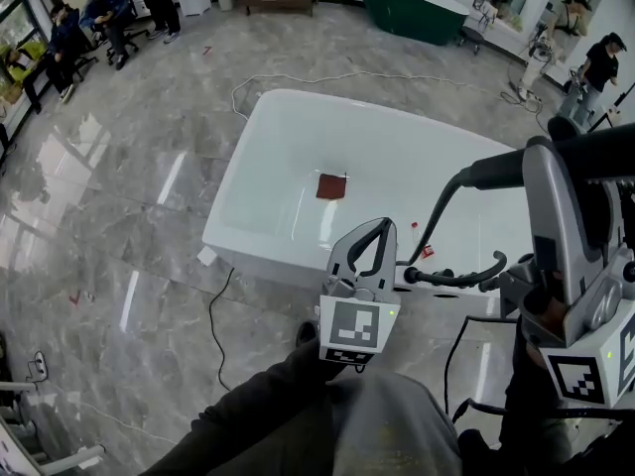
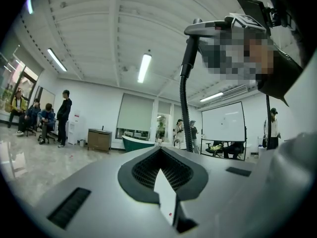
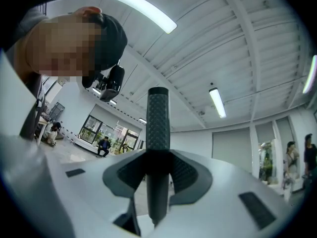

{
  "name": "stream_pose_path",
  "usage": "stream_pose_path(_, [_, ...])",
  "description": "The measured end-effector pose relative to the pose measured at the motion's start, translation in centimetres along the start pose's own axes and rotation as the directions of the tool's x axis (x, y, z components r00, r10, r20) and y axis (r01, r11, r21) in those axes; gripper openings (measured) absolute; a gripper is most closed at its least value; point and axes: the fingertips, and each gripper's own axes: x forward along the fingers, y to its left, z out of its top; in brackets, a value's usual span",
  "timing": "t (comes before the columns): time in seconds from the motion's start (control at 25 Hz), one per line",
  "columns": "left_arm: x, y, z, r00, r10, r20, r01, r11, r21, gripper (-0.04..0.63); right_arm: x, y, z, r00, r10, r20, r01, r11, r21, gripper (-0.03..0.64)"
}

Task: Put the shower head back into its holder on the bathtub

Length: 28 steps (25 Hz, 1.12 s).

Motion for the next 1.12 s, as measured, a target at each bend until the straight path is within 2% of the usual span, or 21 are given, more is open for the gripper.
stream_pose_path(0.16, [-0.2, 0.1, -0.1, 1.0, -0.005, -0.008, 0.005, 1.0, -0.002, 0.003, 0.0, 0.1, -1.4, 1.0, -0.005, -0.024, 0.006, 0.999, 0.036, 0.138])
stream_pose_path(0.4, [-0.4, -0.1, -0.5, 0.999, -0.017, -0.039, 0.017, 1.0, 0.0, 0.003, -1.7, -0.5, -7.4, 0.99, -0.049, -0.136, 0.068, 0.987, 0.144, 0.138])
stream_pose_path(0.68, [0.3, -0.6, -2.2, 0.995, -0.051, -0.083, 0.051, 0.999, 0.002, 0.003, -3.9, -0.6, -13.4, 0.966, -0.092, -0.243, 0.141, 0.971, 0.193, 0.138])
stream_pose_path(1.12, [1.4, -0.6, -4.3, 0.986, -0.106, -0.129, 0.104, 0.994, -0.023, 0.003, -4.1, -1.3, -16.5, 0.947, -0.138, -0.289, 0.203, 0.956, 0.21, 0.138])
